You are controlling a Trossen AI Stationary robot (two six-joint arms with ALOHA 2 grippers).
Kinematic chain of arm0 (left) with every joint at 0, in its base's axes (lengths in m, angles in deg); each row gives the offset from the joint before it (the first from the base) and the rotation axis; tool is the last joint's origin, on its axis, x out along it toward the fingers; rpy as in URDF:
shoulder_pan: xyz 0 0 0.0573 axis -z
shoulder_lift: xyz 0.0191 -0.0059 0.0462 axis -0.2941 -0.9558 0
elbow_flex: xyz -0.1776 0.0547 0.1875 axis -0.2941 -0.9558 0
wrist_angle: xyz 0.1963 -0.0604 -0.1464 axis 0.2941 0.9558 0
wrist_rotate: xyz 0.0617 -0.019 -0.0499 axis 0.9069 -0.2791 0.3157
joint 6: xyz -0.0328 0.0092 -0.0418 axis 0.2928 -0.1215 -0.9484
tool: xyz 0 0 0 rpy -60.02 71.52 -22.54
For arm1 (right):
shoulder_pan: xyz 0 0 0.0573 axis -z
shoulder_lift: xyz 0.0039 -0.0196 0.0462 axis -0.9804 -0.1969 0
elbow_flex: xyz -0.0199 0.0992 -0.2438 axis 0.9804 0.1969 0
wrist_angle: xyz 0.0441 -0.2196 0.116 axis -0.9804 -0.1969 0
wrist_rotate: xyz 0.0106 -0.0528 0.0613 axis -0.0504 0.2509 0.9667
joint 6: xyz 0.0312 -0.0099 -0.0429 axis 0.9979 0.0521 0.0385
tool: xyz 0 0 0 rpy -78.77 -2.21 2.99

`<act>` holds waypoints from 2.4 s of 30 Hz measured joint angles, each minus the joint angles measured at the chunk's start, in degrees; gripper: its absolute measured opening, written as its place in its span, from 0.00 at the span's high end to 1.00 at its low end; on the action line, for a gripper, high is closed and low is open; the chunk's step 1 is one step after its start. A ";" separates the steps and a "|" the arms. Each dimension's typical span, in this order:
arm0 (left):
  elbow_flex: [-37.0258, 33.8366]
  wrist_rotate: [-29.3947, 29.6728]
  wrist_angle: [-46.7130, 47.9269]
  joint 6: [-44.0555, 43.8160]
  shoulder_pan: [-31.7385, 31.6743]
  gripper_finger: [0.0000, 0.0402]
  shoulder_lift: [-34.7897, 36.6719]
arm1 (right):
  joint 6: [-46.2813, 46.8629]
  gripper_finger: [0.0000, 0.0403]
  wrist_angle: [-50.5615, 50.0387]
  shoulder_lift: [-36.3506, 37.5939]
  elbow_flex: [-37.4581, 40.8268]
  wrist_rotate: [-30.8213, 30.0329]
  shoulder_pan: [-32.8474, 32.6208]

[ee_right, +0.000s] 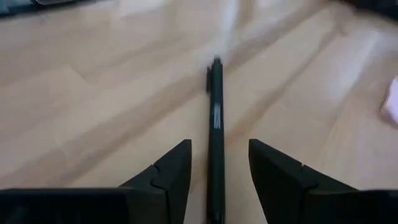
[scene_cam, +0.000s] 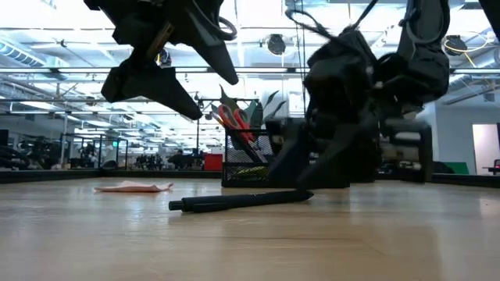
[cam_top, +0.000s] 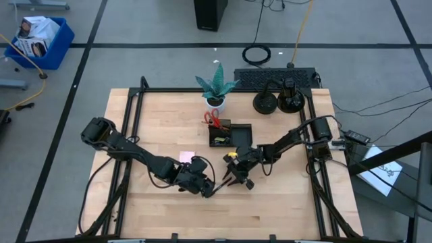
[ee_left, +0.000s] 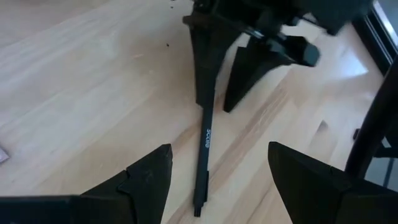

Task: Pick and place office supplies into organizer
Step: Put the black pen into the black desk organizer

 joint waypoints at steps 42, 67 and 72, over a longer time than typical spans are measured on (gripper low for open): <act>0.02 16.75 -3.69 -3.42 -2.98 0.34 16.10 | 27.17 0.94 12.78 4.96 0.07 -6.61 1.90; 0.02 34.31 -25.00 31.73 -2.33 0.34 30.97 | 44.81 0.93 11.57 33.22 0.28 -22.69 6.94; 0.00 33.95 -29.54 31.81 -3.60 0.34 26.63 | 45.73 0.94 13.20 33.25 0.28 -22.82 6.94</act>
